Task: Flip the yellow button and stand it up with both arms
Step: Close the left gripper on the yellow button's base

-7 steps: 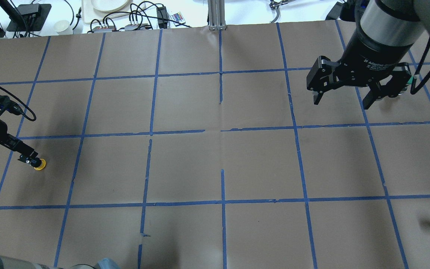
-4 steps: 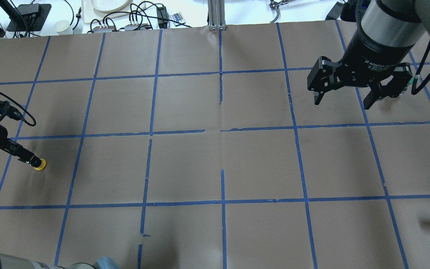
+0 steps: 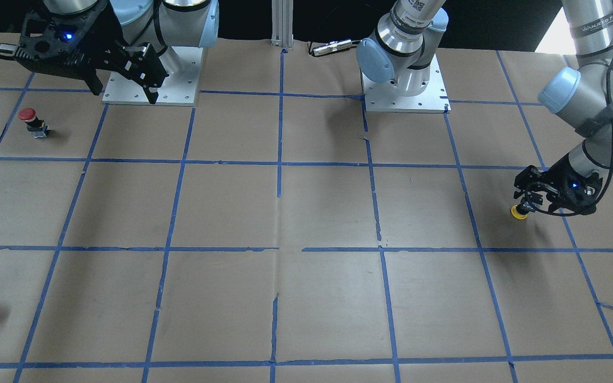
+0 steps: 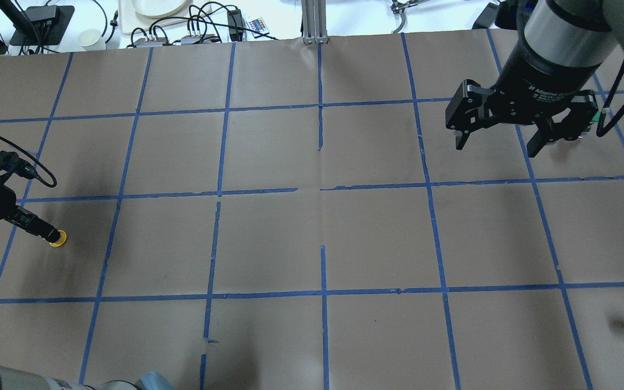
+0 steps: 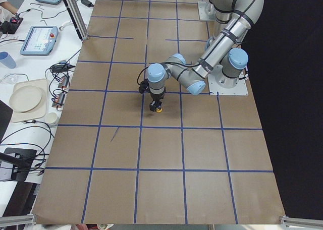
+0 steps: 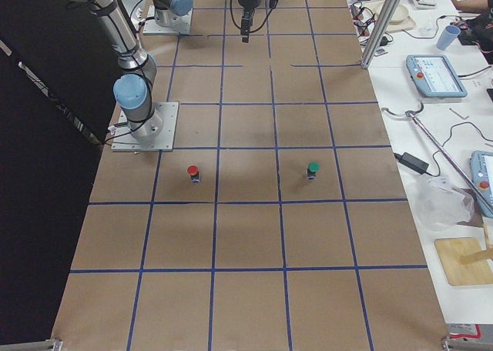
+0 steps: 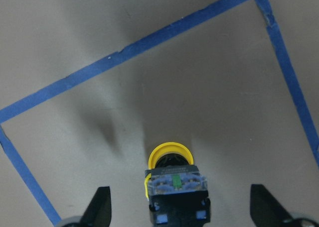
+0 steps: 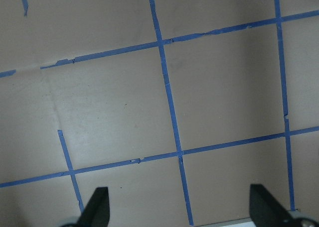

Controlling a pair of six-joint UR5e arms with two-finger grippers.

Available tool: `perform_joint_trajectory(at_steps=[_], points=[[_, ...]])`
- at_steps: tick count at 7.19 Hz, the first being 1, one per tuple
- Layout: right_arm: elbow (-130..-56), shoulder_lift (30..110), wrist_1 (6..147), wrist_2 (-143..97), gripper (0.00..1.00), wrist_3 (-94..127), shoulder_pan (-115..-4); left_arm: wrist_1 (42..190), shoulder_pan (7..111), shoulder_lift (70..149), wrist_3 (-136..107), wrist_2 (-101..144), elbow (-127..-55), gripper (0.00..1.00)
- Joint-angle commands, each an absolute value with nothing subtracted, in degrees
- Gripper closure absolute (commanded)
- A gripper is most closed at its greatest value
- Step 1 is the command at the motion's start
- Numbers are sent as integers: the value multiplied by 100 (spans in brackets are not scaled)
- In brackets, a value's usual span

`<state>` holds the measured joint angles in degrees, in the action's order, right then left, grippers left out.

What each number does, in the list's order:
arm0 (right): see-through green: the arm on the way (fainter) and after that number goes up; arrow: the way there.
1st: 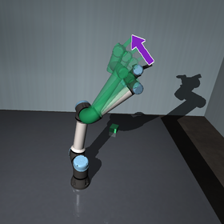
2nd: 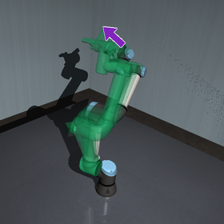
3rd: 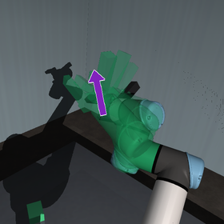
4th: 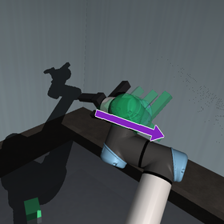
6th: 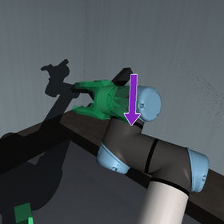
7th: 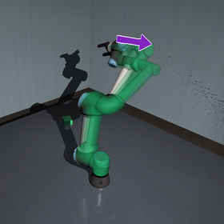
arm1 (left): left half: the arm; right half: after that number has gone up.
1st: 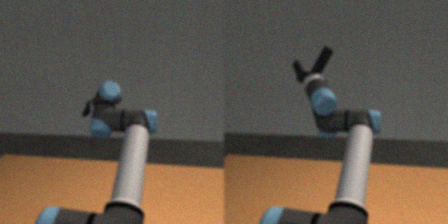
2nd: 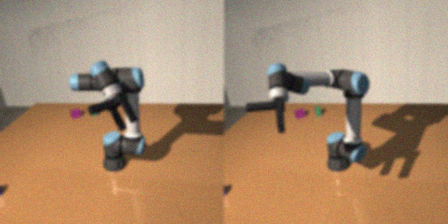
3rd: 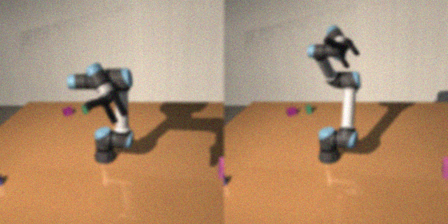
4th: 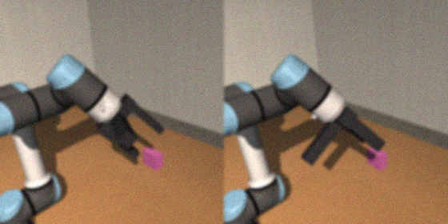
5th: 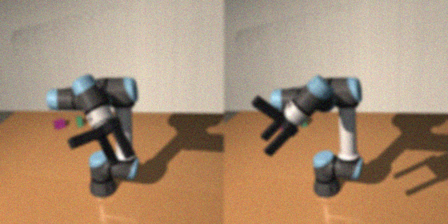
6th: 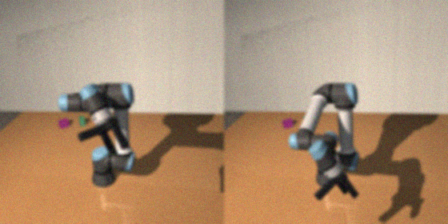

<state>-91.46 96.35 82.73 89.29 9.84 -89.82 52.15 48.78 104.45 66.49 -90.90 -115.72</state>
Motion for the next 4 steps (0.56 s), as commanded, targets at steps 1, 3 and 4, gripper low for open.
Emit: perform_joint_trajectory(at_steps=[1,3,4], points=[[-9149,9642,8253,8930,0,976,-8974,5150,4878,10441,6636,-9088,-11637,26],[-9149,9642,8262,8930,0,967,-8982,5159,4878,10441,6627,-9088,-11663,51],[-9149,9642,8262,8930,0,941,-8982,5150,4878,10441,6627,-9079,-11663,62]])
